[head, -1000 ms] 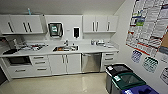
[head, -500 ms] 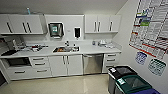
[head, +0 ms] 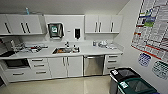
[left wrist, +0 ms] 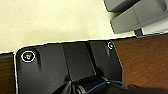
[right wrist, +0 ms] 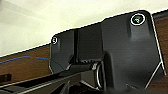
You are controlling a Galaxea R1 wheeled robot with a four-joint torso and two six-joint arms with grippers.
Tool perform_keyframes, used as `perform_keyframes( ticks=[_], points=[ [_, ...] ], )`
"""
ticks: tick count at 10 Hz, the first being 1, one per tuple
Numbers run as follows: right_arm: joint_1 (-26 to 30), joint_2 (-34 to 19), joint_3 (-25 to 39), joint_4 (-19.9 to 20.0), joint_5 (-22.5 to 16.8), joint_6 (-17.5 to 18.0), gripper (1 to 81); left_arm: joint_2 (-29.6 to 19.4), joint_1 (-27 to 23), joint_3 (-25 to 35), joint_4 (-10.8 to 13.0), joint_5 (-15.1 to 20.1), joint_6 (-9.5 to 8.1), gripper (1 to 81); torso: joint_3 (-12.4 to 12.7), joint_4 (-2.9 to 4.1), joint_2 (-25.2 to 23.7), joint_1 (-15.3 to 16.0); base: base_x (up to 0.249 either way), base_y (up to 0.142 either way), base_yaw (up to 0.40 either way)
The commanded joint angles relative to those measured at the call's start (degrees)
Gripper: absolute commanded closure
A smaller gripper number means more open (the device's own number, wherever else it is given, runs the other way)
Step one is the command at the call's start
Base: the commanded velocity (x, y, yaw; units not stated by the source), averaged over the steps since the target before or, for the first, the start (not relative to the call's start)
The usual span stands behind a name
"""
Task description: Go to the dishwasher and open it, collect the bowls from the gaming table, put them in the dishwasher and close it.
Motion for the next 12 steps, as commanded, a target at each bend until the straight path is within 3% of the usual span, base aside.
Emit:
perform_keyframes(
  ticks=[1, 12],
  points=[
    [2.93, -1.15, 1.24, 0.02, -3.12, -0.27, 1.0, -1.2, -3.37, 1.72, 2.57, 3.77, -2.84, 1.0, 0.0, 0.0, 0.0, 0.0, 0.136, 0.0, 0.0],
    [3.01, -1.15, 1.33, 0.02, -3.21, -0.27, 1.0, -1.29, -3.37, 1.8, 2.57, 3.77, -2.84, 1.0, -0.02, 0.0, 0.0, -0.13, 0.116, 0.0, 0.0]
  ],
)
